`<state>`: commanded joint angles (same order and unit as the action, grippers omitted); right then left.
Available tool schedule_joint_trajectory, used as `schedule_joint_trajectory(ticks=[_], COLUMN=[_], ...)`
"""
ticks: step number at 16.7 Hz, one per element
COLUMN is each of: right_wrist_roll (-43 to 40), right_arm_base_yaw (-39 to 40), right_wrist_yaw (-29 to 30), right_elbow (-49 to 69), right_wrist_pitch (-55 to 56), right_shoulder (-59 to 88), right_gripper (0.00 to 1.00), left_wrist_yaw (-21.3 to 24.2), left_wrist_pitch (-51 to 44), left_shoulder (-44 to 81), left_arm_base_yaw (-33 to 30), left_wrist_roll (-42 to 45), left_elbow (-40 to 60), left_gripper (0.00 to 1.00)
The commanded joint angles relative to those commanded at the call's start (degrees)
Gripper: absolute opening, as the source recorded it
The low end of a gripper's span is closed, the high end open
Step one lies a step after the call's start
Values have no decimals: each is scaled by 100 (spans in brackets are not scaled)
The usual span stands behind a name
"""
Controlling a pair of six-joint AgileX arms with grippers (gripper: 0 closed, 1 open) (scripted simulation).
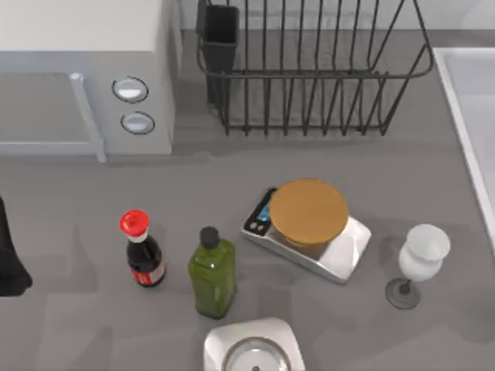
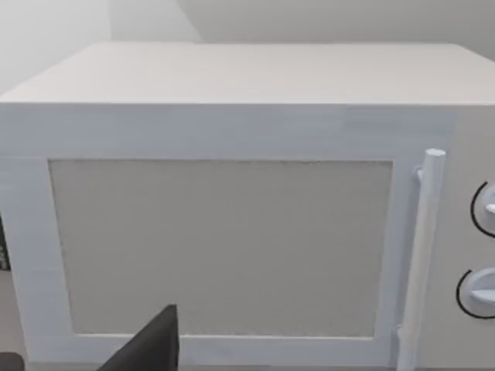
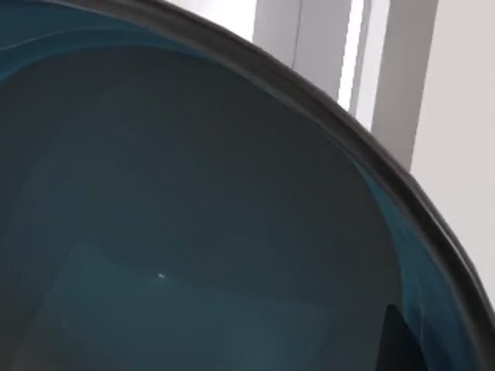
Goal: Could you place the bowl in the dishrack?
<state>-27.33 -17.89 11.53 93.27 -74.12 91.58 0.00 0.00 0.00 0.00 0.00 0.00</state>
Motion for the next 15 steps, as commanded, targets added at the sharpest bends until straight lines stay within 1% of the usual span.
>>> schedule_joint_trajectory(ticks=[3,8,10,13,15], right_wrist_roll=[548,1648,2069,2571,2788], right_arm_base_yaw=[1589,4697,5766,6955,7453], right_wrist_yaw=[960,2715,3390,4257,4671], right_elbow=[-137,-532,-694,-907,-1017], right_wrist_pitch=[1432,4233,5285,6487,6991], right_shoulder=[-33,-247,-409,-667,-808], right_gripper=[0,0,0,0,0], left_wrist_yaw=[0,0,0,0,0], left_wrist_pitch=[0,0,0,0,0], left_shoulder=[0,0,0,0,0], left_arm_base_yaw=[0,0,0,0,0], left_wrist_roll=[0,0,0,0,0], left_elbow=[0,0,0,0,0], left_gripper=[100,100,100,100,100])
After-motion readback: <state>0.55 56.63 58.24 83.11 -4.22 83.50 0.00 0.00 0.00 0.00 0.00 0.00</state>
